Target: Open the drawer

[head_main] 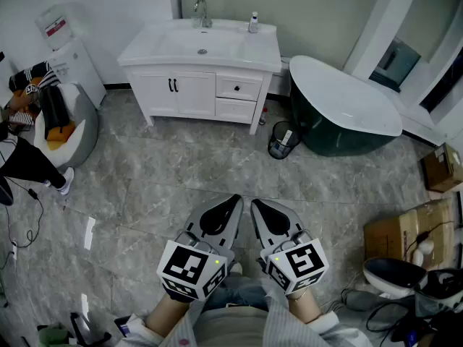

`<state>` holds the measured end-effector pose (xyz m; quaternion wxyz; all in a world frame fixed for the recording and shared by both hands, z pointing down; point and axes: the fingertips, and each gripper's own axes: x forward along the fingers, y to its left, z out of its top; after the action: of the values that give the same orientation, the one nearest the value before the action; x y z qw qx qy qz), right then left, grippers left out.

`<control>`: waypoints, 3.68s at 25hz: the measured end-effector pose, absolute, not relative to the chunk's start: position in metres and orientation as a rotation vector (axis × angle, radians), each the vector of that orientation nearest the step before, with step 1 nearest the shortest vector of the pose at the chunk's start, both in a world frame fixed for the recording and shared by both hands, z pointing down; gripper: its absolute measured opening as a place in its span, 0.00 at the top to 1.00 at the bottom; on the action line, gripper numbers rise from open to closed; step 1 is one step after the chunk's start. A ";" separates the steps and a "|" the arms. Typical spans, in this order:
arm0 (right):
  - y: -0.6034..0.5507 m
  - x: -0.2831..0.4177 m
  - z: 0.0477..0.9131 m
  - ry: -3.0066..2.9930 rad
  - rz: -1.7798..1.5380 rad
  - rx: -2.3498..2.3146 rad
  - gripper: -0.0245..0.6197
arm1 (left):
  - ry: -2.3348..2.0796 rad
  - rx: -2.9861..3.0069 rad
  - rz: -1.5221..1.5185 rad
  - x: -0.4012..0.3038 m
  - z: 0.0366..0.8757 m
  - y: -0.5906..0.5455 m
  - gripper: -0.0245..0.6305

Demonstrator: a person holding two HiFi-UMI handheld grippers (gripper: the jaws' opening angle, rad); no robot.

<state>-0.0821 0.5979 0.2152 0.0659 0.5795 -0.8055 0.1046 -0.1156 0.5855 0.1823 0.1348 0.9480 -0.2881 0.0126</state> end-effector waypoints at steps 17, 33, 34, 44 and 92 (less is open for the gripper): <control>0.618 -0.048 0.223 -2.451 0.301 1.701 0.95 | -0.904 2.748 0.040 -0.079 0.185 0.592 0.94; 0.499 -0.014 0.239 -2.413 0.359 1.734 0.95 | -0.865 2.749 0.052 -0.042 0.196 0.467 0.94; 0.486 -0.012 0.240 -2.408 0.364 1.739 0.95 | -0.860 2.753 0.058 -0.041 0.196 0.454 0.94; 0.366 0.009 0.243 -2.332 0.396 1.834 0.95 | -0.798 2.777 0.096 -0.035 0.194 0.328 0.94; -0.030 0.175 0.273 -2.386 0.480 1.574 0.95 | -1.066 2.629 0.122 0.115 0.221 -0.064 0.94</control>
<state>0.1746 -0.0295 0.2733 0.1212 0.5392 -0.8170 0.1645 0.1151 -0.0642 0.2208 0.1505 0.9153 -0.3712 0.0426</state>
